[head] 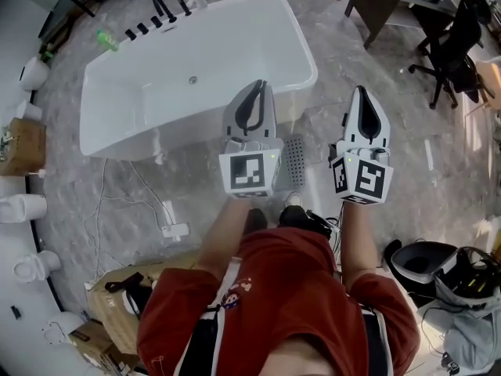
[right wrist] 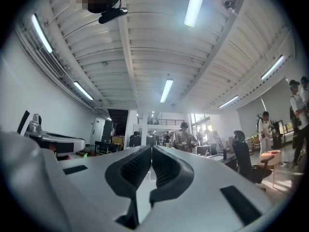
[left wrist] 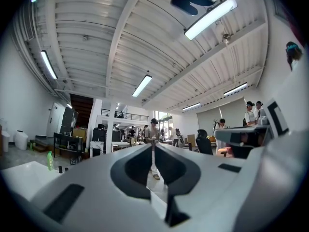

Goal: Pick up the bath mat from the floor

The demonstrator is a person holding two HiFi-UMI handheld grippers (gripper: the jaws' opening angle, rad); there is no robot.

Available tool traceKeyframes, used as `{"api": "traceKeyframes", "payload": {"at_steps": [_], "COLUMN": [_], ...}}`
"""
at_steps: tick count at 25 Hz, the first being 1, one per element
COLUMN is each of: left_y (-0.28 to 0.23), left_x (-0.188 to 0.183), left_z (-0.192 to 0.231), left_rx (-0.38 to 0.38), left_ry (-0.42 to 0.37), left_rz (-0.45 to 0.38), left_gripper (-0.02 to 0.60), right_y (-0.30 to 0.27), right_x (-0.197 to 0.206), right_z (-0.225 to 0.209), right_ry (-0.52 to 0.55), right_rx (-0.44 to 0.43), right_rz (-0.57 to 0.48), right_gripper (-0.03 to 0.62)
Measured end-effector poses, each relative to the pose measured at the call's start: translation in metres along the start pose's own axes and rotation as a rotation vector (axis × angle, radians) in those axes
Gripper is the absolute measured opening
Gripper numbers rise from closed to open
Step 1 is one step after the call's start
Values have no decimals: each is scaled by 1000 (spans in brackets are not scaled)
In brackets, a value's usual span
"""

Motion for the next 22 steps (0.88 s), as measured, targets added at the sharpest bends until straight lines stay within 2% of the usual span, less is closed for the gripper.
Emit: {"api": "traceKeyframes", "payload": {"at_steps": [8,11,13,17,22], "left_y": [2,4,6,12,22], "left_x": [16,23,28,46,84], "left_z": [20,23,25,30,36], "left_rx": [15,24,11,-9,-11], "left_ry": [32,22,50,87,85], "left_rz": [17,35,44,79,148], "left_gripper": [26,26,26,26,26], "right_y": [-5,-6,-6,-5,-4], "right_x": [10,16,22,41,77], "right_z": [28,36,42,51,66], "right_ry": [22,26,31,38,36], "right_rx": [-4,-11,-19,-43,-83], "right_rz": [34,50,61,101,178], "right_gripper": [12,12,12,12,12]}}
Point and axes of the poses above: the fingertips, and each gripper's own axes: y backward along the fingers, z to its left, x out of its underside, the point moved 7 cm from there along y, backward along the fingers, and after that the axes turned 5 degrees about z, right-handed, at the moved point
